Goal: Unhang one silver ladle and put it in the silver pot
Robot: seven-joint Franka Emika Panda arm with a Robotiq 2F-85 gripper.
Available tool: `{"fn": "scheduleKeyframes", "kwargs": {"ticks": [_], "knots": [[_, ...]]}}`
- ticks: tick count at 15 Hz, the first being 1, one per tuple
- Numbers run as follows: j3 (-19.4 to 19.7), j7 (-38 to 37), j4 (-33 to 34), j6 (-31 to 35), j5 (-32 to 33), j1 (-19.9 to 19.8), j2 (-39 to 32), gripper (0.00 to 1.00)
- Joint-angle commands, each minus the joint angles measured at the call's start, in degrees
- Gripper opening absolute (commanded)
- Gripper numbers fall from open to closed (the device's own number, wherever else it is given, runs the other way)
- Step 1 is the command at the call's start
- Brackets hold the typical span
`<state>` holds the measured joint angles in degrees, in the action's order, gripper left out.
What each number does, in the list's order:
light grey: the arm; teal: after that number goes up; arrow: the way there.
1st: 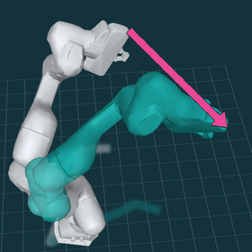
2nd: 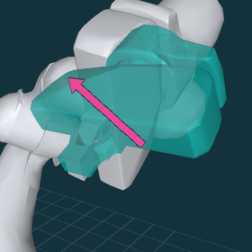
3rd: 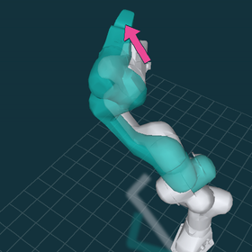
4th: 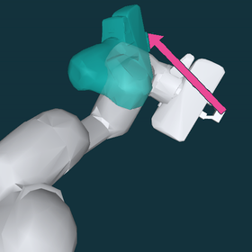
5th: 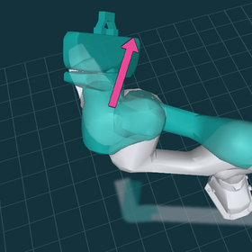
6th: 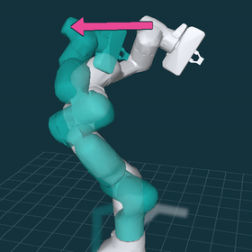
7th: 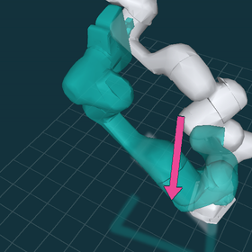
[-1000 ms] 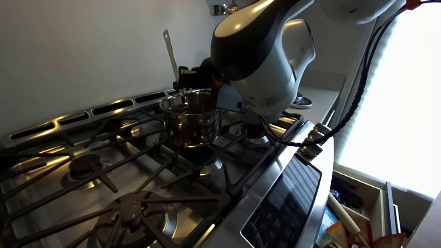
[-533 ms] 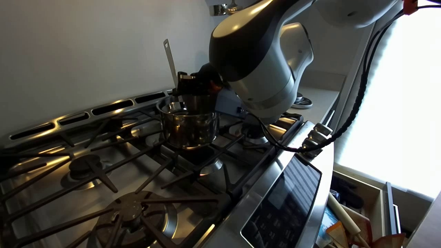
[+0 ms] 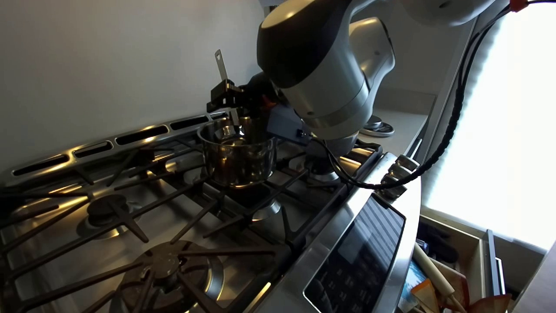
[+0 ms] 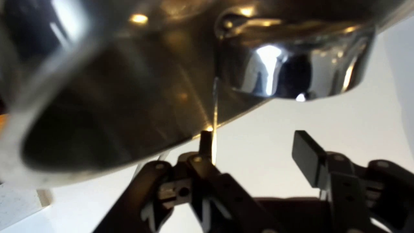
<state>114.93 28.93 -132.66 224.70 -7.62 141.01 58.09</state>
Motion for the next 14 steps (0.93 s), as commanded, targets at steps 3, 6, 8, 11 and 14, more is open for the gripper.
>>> {"fn": "scheduleKeyframes", "kwargs": {"ticks": [3, 6, 8, 11, 14], "knots": [[-2.8, 3.5, -2.1, 1.1, -8.5, -0.9, -11.8, 1.00], [-4.9, -3.7, -4.3, -0.4, -7.8, -2.0, -21.5, 1.00], [-8.4, -8.3, -6.4, -1.0, -7.2, -4.0, -25.6, 1.00], [-17.0, -17.1, -11.9, -1.6, -8.2, -9.3, -31.9, 1.00], [-27.1, -21.3, -18.1, 0.7, -21.8, -15.5, -41.4, 1.00]]}}
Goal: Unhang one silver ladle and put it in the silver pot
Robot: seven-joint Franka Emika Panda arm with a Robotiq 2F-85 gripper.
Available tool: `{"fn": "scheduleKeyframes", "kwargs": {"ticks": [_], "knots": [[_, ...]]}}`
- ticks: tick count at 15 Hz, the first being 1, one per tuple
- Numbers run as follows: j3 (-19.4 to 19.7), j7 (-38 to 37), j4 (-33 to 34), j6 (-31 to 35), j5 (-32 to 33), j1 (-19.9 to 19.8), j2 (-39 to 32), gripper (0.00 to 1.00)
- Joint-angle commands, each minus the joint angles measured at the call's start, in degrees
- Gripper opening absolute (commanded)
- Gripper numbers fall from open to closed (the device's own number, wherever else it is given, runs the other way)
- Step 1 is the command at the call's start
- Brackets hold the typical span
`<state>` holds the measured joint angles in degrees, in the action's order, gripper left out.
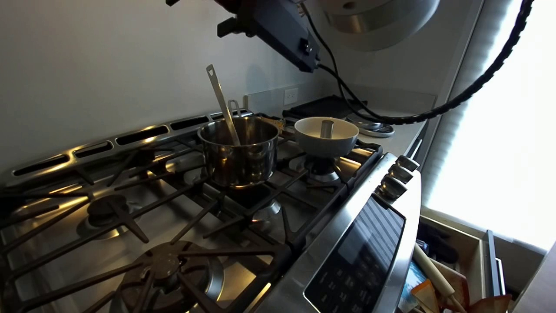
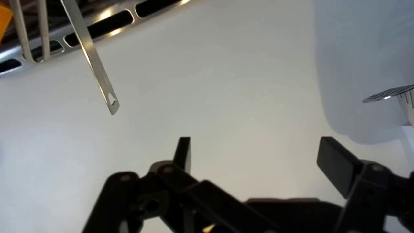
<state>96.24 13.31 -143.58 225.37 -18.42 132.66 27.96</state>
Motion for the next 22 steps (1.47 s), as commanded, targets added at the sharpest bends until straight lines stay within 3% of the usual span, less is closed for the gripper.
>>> {"fn": "scheduleKeyframes", "kwargs": {"ticks": [1, 3, 4, 5, 6, 8, 9, 10, 12, 13, 14, 18, 22], "knots": [[-13.0, -6.5, -8.8, 0.2, -15.4, -10.2, -14.0, 1.00], [-21.9, -6.8, -11.2, 0.5, -25.2, -15.2, -19.2, 1.00], [-26.6, -8.4, -12.2, -0.2, -27.4, -19.7, -22.5, 1.00], [-19.6, -3.5, -9.3, 0.5, -22.7, -12.9, -13.9, 1.00], [-32.9, -11.7, -11.7, -3.3, -21.6, -27.1, -22.5, 1.00], [-35.9, -12.4, -12.7, -2.0, -23.3, -29.5, -24.7, 1.00], [-36.2, -12.3, -12.7, -1.7, -23.7, -29.9, -25.2, 1.00], [-27.6, -7.6, -12.6, -1.1, -24.0, -20.9, -19.8, 1.00], [-30.8, -4.6, -17.6, 1.5, -20.8, -24.1, -10.5, 1.00], [-32.8, -6.5, -19.3, 1.9, -19.0, -25.1, -9.3, 1.00], [-32.3, -0.2, -14.5, -1.1, -24.1, -22.7, -7.3, 1.00], [-39.0, 12.2, -14.2, 1.4, -42.6, -23.7, -2.1, 1.00], [-41.6, 20.9, -13.6, 5.4, -60.9, -23.3, -0.3, 1.00]]}}
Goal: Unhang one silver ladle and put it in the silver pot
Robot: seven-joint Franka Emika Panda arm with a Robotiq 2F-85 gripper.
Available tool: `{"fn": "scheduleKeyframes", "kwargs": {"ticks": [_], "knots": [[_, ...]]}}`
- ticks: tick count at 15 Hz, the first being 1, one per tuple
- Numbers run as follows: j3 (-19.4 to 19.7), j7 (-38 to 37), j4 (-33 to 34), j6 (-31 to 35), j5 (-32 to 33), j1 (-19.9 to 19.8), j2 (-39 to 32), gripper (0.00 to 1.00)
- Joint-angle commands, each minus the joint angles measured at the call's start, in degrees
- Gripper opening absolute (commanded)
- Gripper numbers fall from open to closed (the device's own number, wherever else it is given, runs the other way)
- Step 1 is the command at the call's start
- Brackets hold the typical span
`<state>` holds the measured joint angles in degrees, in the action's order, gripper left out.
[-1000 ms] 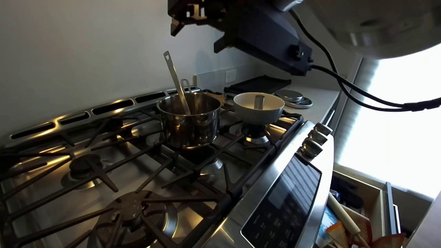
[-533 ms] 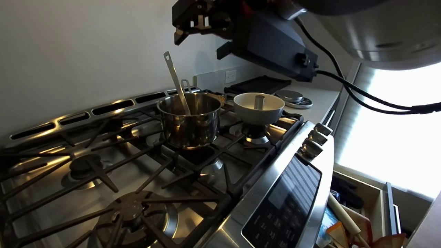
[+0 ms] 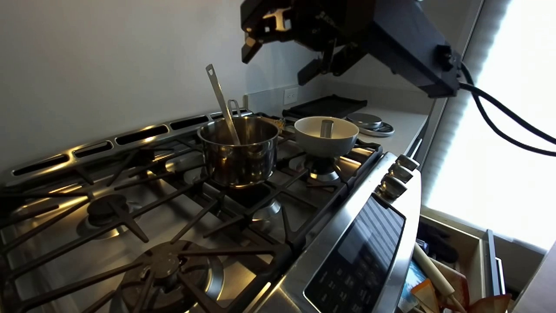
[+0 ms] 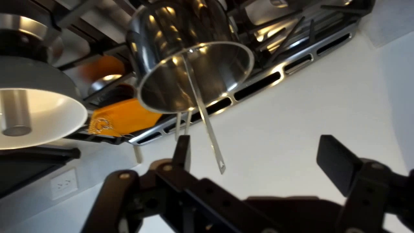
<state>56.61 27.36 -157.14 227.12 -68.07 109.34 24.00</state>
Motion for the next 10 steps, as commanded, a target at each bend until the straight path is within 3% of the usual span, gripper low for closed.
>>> {"fn": "scheduleKeyframes", "kwargs": {"ticks": [1, 2, 4, 6, 8, 9, 10], "knots": [[-3.2, 9.9, 0.0, 6.8, -15.7, 0.2, 5.7, 1.00], [-3.0, 11.4, 0.0, 10.3, -20.2, 1.1, 6.4, 1.00], [-8.4, 11.7, -0.1, 20.2, -29.4, -0.2, 8.2, 1.00], [-19.1, 7.3, -0.3, 16.7, -36.7, -11.2, -1.3, 1.00], [-27.7, 6.6, 0.0, 15.9, -41.4, -19.2, -3.3, 1.00], [-30.8, 10.7, 0.4, 10.2, -40.2, -23.2, -2.3, 1.00], [-34.4, 10.4, 0.3, 10.6, -41.5, -26.6, -3.1, 1.00]]}}
